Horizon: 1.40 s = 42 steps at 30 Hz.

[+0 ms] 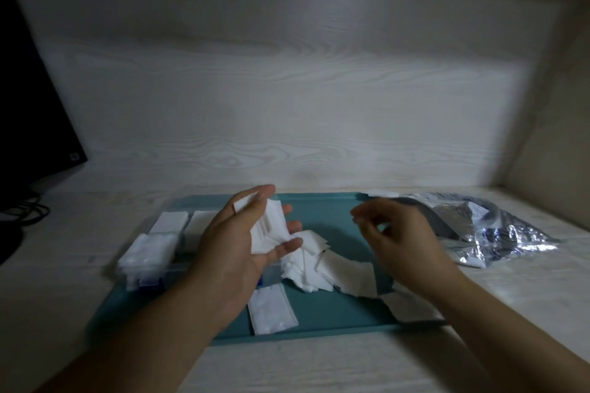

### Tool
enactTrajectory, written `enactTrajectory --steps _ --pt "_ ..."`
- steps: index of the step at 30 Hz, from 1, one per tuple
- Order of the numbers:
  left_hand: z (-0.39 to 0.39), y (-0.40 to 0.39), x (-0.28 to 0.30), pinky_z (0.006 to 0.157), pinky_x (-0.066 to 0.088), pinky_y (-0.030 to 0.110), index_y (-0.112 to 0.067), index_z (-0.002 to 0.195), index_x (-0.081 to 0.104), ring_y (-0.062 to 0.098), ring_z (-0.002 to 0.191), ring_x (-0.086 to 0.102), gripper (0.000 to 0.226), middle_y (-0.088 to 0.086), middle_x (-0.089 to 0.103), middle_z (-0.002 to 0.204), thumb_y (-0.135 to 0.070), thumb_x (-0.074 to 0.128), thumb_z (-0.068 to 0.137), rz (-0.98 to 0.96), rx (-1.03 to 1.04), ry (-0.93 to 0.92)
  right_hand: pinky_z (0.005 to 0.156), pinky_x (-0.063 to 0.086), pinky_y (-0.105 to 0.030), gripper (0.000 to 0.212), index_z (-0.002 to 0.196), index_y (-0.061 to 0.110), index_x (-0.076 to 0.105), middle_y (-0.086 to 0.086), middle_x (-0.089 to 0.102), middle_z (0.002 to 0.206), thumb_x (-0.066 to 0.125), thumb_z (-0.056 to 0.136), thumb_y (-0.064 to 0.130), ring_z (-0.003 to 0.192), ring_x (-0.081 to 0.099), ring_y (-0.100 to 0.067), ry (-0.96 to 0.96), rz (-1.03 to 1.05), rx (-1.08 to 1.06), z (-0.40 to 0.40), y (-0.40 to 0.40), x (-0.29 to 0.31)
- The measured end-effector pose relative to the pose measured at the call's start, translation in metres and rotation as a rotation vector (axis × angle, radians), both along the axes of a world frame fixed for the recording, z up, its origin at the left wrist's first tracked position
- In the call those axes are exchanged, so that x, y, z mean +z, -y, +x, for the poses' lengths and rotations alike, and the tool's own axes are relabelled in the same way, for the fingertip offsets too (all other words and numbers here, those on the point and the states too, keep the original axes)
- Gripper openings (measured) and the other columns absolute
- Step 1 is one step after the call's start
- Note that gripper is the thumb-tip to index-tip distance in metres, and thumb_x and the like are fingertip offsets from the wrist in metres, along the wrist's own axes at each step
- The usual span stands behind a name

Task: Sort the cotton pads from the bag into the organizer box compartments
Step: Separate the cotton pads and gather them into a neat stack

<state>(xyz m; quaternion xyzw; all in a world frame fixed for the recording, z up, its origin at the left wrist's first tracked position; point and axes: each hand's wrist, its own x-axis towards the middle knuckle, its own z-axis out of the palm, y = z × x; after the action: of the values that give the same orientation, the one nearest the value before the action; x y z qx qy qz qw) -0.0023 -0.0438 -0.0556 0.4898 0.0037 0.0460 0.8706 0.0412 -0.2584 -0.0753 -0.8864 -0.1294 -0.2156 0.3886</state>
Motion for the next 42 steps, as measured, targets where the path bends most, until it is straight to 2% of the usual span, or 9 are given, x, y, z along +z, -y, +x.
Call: enactTrajectory --steps 3,7,13,19,21,24,29,36,42 --pt "0.002 -0.006 0.004 0.052 0.055 0.031 -0.010 0.111 0.065 0.027 0.067 0.069 0.024 0.020 0.072 0.096 -0.019 0.045 0.101 -0.042 -0.113 -0.038 0.094 0.048 -0.023 0.032 0.124 0.030 0.060 0.011 0.064 0.120 0.062 0.093 0.028 0.105 0.059 -0.003 -0.134 -0.177 0.092 0.002 -0.018 -0.002" --pt "0.006 -0.021 0.005 0.049 0.051 0.027 -0.008 0.112 0.065 0.026 0.061 0.066 0.026 0.023 0.071 0.099 -0.020 0.045 0.100 -0.060 -0.144 -0.065 0.099 0.038 -0.021 0.055 0.142 0.027 0.044 0.005 0.052 0.141 0.060 0.092 0.043 0.125 0.051 -0.012 -0.235 -0.441 0.136 0.012 -0.044 0.009" --pt "0.009 -0.027 0.001 0.052 0.050 0.030 -0.008 0.112 0.064 0.027 0.065 0.066 0.026 0.024 0.071 0.102 -0.020 0.045 0.099 -0.050 -0.182 -0.065 0.078 0.048 -0.021 0.026 0.109 0.022 0.072 0.002 0.073 0.101 0.067 0.087 0.035 0.091 0.067 -0.013 -0.242 -0.340 0.128 0.015 -0.056 -0.005" --pt "0.010 -0.025 -0.003 0.054 0.052 0.030 -0.007 0.116 0.061 0.028 0.066 0.067 0.027 0.024 0.070 0.103 -0.019 0.043 0.100 0.014 -0.187 -0.016 0.061 0.044 -0.031 0.016 0.071 0.010 0.064 -0.005 0.063 0.066 0.056 0.085 0.014 0.063 0.059 -0.019 -0.024 -0.432 0.051 0.010 -0.038 -0.013" --pt "0.009 -0.023 -0.005 0.054 0.052 0.030 -0.007 0.115 0.061 0.028 0.066 0.067 0.027 0.024 0.070 0.103 -0.019 0.043 0.100 0.033 -0.190 -0.003 0.067 0.048 -0.038 0.015 0.078 0.012 0.065 -0.005 0.066 0.075 0.054 0.087 0.013 0.070 0.060 -0.024 0.067 -0.555 0.015 0.011 -0.036 -0.012" --pt "0.009 -0.020 -0.007 0.053 0.053 0.031 -0.006 0.118 0.060 0.028 0.068 0.067 0.029 0.025 0.070 0.102 -0.019 0.043 0.099 0.056 -0.205 0.003 0.081 0.050 -0.035 0.016 0.102 0.018 0.069 0.001 0.068 0.103 0.056 0.094 0.024 0.094 0.062 -0.020 0.159 -0.464 0.045 0.009 -0.037 -0.011" --pt "0.009 -0.019 -0.009 0.052 0.053 0.031 -0.005 0.121 0.059 0.027 0.066 0.067 0.031 0.024 0.070 0.101 -0.019 0.042 0.099 0.055 -0.210 0.011 0.097 0.038 -0.025 0.050 0.144 0.026 0.042 -0.001 0.054 0.137 0.053 0.097 0.039 0.122 0.052 -0.019 -0.107 -0.443 0.168 0.009 -0.046 -0.022" --pt "0.010 -0.021 -0.009 0.055 0.054 0.032 -0.006 0.119 0.059 0.028 0.067 0.068 0.029 0.025 0.070 0.104 -0.020 0.043 0.099 0.052 -0.222 0.007 0.068 0.044 -0.006 0.024 0.113 0.018 0.072 0.007 0.073 0.096 0.060 0.094 0.023 0.079 0.064 0.003 -0.271 -0.121 0.174 0.016 -0.041 -0.015" --pt "0.009 -0.021 -0.009 0.055 0.055 0.032 -0.007 0.116 0.060 0.028 0.068 0.068 0.028 0.024 0.070 0.104 -0.020 0.042 0.099 0.050 -0.230 0.006 0.051 0.036 -0.016 0.026 0.079 0.001 0.071 -0.008 0.063 0.064 0.060 0.093 0.020 0.053 0.044 -0.003 -0.247 -0.153 0.077 0.023 -0.034 -0.013"
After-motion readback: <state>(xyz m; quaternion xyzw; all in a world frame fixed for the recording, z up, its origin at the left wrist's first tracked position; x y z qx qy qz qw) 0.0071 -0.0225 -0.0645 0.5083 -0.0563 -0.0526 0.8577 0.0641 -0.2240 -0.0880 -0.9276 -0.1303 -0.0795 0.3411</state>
